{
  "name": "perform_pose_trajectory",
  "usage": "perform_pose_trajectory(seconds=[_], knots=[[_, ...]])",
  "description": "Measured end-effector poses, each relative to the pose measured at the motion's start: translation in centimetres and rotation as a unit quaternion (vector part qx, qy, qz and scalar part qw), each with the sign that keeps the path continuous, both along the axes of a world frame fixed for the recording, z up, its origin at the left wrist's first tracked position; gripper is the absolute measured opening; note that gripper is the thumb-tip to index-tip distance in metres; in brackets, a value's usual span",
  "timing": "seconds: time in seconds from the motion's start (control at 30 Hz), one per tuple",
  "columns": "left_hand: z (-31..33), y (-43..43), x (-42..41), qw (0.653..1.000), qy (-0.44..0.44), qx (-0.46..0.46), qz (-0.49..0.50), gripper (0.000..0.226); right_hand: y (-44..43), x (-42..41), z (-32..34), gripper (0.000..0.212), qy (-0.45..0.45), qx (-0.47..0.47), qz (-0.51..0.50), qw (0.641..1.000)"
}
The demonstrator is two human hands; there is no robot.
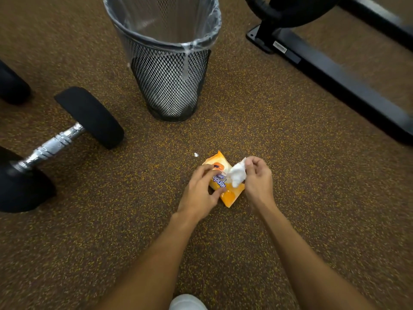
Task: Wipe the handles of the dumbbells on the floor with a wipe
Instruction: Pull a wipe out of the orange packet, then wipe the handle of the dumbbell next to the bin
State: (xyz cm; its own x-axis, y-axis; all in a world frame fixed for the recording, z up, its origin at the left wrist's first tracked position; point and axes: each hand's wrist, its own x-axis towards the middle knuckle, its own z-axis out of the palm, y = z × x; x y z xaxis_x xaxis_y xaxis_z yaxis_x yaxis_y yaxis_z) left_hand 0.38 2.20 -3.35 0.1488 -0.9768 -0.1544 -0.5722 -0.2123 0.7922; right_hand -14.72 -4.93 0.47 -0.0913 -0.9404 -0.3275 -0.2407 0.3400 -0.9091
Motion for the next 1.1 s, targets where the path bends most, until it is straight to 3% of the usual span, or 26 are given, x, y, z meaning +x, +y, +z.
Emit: perform_pose_trajectory(seconds=[0.13, 0.27, 0.33, 0.47, 0.67, 0.87, 1.1], knots=[[0.6, 0.1, -0.2, 1.000, 0.006, -0.003, -0.009, 0.057, -0.6, -0.8, 1.6, 0.016, -0.002, -0.012, 0.008, 1.000], [3.3, 0.2, 0.2, 0.995, 0.066, -0.073, 0.009, 0.059, -1.1, -0.8, 3.1, 0.015, -0.052, -0.002, 0.004, 0.999], [5.2, -0.4, 0.4, 0.985, 0.118, -0.112, 0.056, 0.051, -1.2, -0.1, 4.1, 0.013, -0.087, 0.007, 0.022, 0.996], [8.2, -1.7, 1.8, 0.958, 0.226, -0.103, 0.147, 0.023, -1.2, 2.6, 6.3, 0.013, -0.140, 0.024, 0.071, 0.987], [10.2, -0.7, 6.2, 0.941, 0.220, -0.101, 0.238, 0.003, -0.8, 7.3, 8.5, 0.013, -0.139, -0.003, 0.143, 0.980], [12.9, 1.7, 11.2, 0.926, 0.206, -0.109, 0.296, 0.004, -0.3, 12.5, 10.0, 0.014, -0.067, -0.095, 0.281, 0.953], [15.2, 5.4, 16.8, 0.919, 0.150, -0.114, 0.346, 0.008, 1.0, 19.1, 10.7, 0.016, -0.034, -0.106, 0.365, 0.924]])
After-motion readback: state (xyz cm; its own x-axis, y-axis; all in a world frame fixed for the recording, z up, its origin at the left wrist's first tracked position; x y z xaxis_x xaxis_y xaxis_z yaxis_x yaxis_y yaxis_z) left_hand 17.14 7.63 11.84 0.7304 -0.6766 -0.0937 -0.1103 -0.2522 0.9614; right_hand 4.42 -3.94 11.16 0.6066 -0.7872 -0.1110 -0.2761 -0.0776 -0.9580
